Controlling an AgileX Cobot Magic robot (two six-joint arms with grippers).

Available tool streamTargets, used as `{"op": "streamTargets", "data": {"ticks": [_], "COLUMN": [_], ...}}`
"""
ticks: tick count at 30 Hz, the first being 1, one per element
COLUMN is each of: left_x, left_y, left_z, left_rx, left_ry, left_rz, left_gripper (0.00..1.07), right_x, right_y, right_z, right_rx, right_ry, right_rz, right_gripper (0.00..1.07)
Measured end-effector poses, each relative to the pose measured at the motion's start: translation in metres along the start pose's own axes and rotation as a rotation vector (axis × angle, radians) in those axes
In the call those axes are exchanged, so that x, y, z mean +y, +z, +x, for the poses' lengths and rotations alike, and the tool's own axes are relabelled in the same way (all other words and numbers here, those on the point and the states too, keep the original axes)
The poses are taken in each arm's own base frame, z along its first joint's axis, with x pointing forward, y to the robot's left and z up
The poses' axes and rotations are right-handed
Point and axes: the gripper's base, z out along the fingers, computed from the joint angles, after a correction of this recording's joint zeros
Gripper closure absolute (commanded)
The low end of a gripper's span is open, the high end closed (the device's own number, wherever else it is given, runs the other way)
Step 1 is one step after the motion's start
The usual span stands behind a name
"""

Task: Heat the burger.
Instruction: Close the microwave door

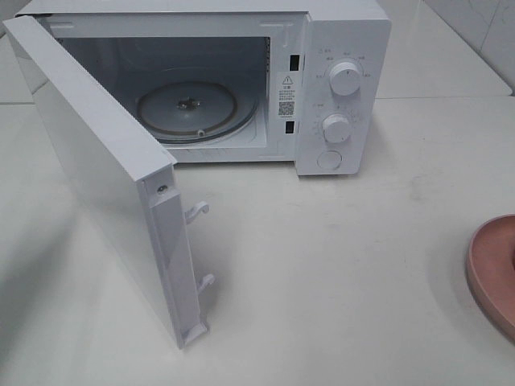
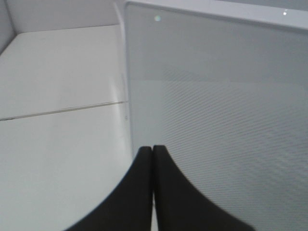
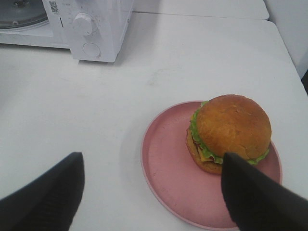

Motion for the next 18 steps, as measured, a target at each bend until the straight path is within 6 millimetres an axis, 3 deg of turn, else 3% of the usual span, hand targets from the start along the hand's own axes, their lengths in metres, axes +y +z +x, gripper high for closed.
{"op": "streamTargets", "data": {"ticks": [7,14,18], "left_x": [-0.029,-0.045,-0.066], "left_y": [0.024,0.040,0.049], "left_z": [0.005,0.004,0.005], "left_rx": [0.037,0.039,0.038], "left_ry": [0.017,0.013,0.051], "left_rz": [0.136,0.165,0.215], "left_gripper": [1.07,1.07,1.07], "right_x": [0.000,0.000,0.000], "right_y": [0.000,0.000,0.000], "right_z": [0.000,0.000,0.000], "right_rx": [0.000,0.000,0.000], "right_ry": [0.000,0.000,0.000], "right_rz": [0.000,0.000,0.000], "right_gripper": [0.31,0.31,0.31]}}
